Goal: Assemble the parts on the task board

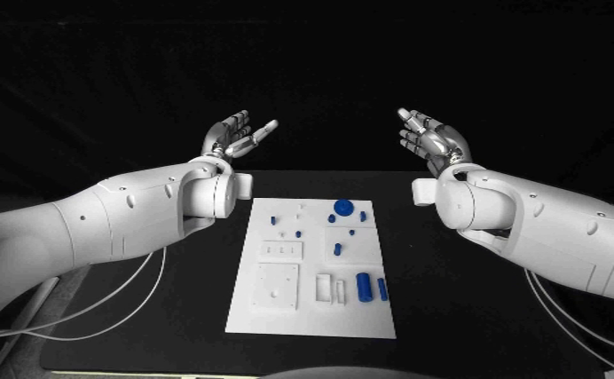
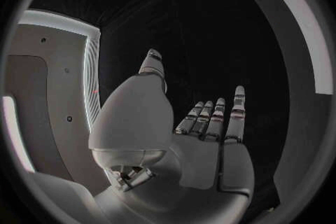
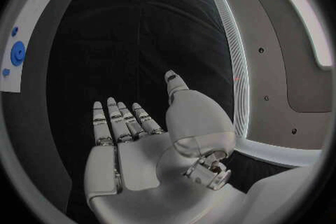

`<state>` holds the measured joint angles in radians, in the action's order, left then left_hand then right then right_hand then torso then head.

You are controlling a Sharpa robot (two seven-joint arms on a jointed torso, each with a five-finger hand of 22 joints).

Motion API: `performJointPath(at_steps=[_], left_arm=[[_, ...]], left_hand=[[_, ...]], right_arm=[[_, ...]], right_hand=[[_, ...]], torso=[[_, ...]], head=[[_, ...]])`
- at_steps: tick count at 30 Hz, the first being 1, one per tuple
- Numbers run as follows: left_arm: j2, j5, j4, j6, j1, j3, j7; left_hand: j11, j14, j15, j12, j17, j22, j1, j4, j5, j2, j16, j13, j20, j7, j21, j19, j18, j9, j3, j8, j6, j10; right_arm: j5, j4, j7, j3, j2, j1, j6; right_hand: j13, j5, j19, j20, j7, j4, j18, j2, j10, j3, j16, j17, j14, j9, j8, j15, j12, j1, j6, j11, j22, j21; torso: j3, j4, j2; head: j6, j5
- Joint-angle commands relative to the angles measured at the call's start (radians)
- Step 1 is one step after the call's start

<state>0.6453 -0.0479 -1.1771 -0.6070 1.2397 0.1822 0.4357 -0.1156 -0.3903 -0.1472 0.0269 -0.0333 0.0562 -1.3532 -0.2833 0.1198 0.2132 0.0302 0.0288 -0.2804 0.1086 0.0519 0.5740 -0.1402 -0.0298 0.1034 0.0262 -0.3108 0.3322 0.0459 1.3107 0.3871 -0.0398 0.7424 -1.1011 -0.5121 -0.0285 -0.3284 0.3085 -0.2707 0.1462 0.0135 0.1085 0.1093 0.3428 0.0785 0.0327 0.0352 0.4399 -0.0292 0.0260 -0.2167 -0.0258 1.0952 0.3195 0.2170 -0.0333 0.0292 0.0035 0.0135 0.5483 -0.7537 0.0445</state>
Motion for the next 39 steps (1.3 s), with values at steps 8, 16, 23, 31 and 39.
performJointPath(at_steps=[8,16,23,31,39], left_arm=[[-0.04,-0.045,0.11,0.17,0.051,0.044,-0.063],[-0.031,-0.044,0.097,0.188,0.052,0.044,-0.062],[-0.013,-0.026,0.075,0.236,0.052,0.044,-0.048],[0.036,0.069,0.002,0.286,0.067,0.043,-0.05],[0.077,0.107,-0.081,0.301,0.09,0.032,-0.053]], left_hand=[[-0.004,-0.018,-0.003,0.004,-0.002,0.003,-0.045,-0.013,0.008,0.002,0.005,0.002,-0.007,0.004,0.007,0.022,-0.02,-0.002,0.0,0.005,-0.019,0.016],[-0.007,-0.026,-0.003,0.005,-0.003,0.004,-0.047,-0.013,0.006,-0.005,0.006,0.003,-0.007,0.009,0.008,0.028,-0.021,-0.002,-0.006,0.006,-0.027,0.026],[-0.066,-0.386,-0.044,0.016,-0.018,0.028,-0.027,0.177,0.011,-0.193,0.026,0.016,0.033,0.073,0.075,0.246,-0.04,-0.015,-0.026,0.02,-0.29,0.312],[-0.02,-0.782,0.03,0.033,-0.041,0.053,-0.07,0.3,0.057,-0.29,0.047,0.029,0.165,0.042,0.186,0.417,0.048,-0.034,0.027,0.04,-0.686,0.767],[-0.006,-0.816,0.046,0.033,-0.038,0.06,-0.087,0.33,0.068,-0.325,0.046,0.03,0.196,0.033,0.22,0.417,0.083,-0.035,0.08,0.039,-0.705,0.805]], right_arm=[[0.108,-0.139,-0.158,-0.02,-0.023,-0.027,0.379],[0.24,-0.191,-0.174,-0.024,-0.036,-0.032,0.367],[0.497,-0.213,-0.162,-0.024,-0.06,-0.032,0.346],[0.857,-0.22,-0.142,-0.024,-0.089,-0.032,0.36],[1.243,-0.186,-0.189,-0.025,-0.098,-0.033,0.375]], right_hand=[[-0.005,0.037,0.043,-0.002,0.066,-0.094,0.017,-0.011,0.057,-0.009,0.007,0.005,0.066,-0.004,0.008,-0.006,-0.007,0.103,0.047,0.012,-0.004,0.009],[-0.011,0.066,0.152,0.022,0.066,-0.209,0.011,-0.031,0.189,-0.063,0.015,0.011,0.211,-0.01,0.015,-0.011,-0.014,0.189,0.156,0.014,-0.012,0.022],[-0.029,-0.021,0.523,0.086,0.036,-0.287,0.008,-0.028,0.64,-0.133,0.039,0.03,0.617,-0.027,0.036,0.055,-0.035,0.197,0.509,-0.043,-0.038,0.087],[-0.031,-0.089,0.841,0.202,-0.009,-0.301,0.029,-0.081,0.829,-0.31,0.084,0.06,0.962,-0.038,0.043,0.189,-0.033,0.151,0.751,-0.12,-0.058,0.2],[-0.031,-0.077,1.071,0.277,-0.022,-0.299,0.06,-0.133,0.86,-0.334,0.469,0.257,1.066,-0.035,0.036,0.237,-0.033,0.141,0.776,-0.142,-0.141,0.356]], torso=[[0.0001,0.0011,0.0],[0.0015,0.0011,0.002],[0.0003,0.0006,0.003],[0.0012,-0.0082,0.027],[-0.0006,-0.0296,0.06]], head=[[-0.003,0.001],[0.033,0.017],[0.041,0.021],[0.047,0.011],[0.054,-0.004]])
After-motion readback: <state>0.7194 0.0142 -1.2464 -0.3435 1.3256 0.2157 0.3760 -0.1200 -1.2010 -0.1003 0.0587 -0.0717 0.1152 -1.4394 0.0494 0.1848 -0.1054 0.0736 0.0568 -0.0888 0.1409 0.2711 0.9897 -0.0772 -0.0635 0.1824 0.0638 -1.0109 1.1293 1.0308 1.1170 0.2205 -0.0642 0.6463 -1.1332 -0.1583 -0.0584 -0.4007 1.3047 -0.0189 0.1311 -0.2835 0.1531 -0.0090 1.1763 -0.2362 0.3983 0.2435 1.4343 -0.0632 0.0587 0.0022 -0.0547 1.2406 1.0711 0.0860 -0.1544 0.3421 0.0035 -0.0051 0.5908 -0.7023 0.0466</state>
